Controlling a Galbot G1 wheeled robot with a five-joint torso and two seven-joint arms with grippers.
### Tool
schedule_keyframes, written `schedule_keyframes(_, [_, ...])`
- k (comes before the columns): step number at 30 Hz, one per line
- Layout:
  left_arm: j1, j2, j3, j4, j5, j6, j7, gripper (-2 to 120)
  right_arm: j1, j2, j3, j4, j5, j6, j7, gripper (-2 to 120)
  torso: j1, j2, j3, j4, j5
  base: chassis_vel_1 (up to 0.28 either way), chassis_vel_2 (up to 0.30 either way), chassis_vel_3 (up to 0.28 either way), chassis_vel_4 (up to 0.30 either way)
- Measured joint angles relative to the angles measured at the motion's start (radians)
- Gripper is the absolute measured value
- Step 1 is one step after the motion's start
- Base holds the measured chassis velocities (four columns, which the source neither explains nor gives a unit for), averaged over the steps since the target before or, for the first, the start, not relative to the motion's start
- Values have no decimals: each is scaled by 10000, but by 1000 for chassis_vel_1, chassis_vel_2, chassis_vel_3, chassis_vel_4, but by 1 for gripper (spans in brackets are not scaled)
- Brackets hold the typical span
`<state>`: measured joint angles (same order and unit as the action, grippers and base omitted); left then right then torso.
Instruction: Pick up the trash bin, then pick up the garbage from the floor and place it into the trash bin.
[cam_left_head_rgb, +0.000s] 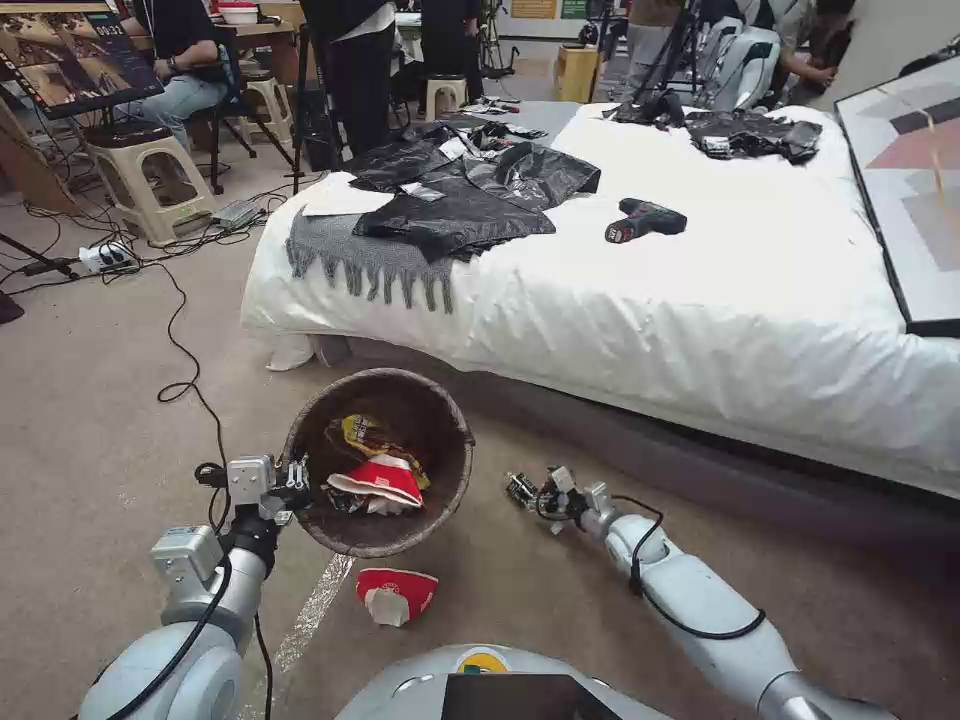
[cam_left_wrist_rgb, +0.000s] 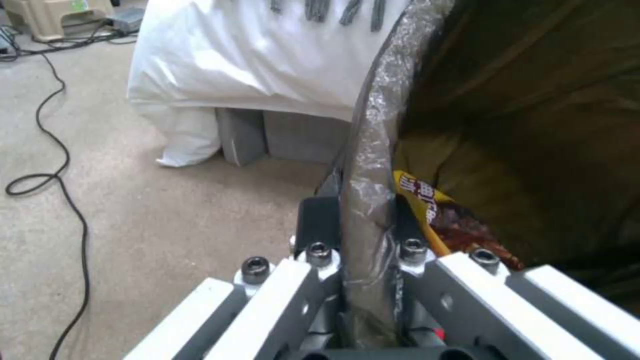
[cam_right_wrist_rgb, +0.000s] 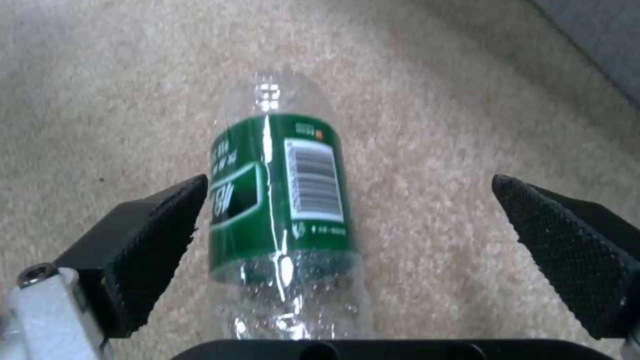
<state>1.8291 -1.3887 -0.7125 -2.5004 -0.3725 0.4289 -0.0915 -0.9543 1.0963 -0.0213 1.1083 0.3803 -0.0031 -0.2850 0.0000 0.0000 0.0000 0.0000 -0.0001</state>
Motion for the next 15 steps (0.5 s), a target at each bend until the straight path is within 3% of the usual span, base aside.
schedule_keyframes(15, [-7,-33,0,4,5,0,5,0,-49,362,37,-535,-347,120,62,100,0,0,0,1,1,0,0,0,0])
